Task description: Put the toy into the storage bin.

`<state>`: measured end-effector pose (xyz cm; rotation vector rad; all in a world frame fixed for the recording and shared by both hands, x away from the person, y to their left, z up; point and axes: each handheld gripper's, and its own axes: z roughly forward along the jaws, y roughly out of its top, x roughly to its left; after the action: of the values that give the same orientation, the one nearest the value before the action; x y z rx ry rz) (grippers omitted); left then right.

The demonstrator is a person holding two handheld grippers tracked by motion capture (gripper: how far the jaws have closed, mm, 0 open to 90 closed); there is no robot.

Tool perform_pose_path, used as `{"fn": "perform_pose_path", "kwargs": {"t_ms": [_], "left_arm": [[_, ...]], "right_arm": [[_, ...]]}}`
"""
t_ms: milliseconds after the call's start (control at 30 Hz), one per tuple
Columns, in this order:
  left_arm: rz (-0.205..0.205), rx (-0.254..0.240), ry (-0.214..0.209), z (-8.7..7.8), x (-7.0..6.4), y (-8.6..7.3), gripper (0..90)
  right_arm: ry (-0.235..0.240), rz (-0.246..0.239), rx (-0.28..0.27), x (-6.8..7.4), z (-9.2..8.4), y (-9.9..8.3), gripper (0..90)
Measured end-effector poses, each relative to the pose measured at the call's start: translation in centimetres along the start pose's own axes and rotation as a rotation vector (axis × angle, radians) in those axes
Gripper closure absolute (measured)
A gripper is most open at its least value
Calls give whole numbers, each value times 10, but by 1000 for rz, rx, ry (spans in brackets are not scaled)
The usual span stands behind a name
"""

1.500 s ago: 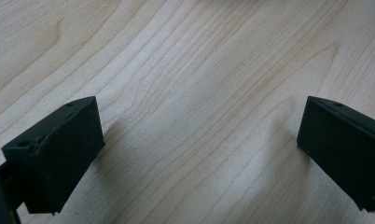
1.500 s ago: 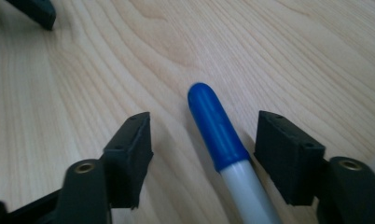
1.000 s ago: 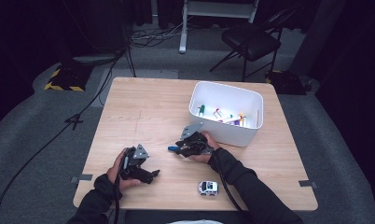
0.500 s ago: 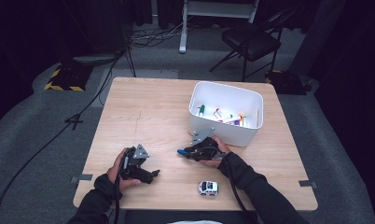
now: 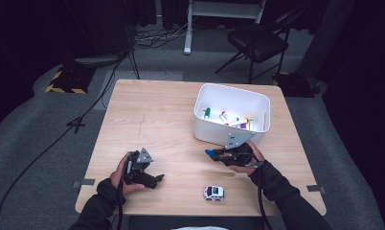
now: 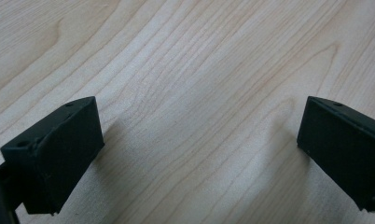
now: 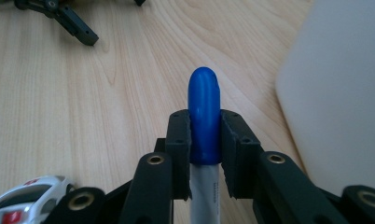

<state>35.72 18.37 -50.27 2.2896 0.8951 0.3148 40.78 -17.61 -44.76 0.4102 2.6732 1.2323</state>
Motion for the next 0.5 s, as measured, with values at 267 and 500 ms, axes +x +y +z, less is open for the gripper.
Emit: {"fn": "perform_pose_path", "kwargs": {"t_ms": [267, 500], "left_arm": [[-2, 1, -4, 0, 0, 0, 3], [-12, 3, -13, 1, -1, 0, 2]], "right_arm": [[-31, 3, -79, -1, -48, 8, 747], [-57, -7, -129, -8, -77, 23, 747]]}}
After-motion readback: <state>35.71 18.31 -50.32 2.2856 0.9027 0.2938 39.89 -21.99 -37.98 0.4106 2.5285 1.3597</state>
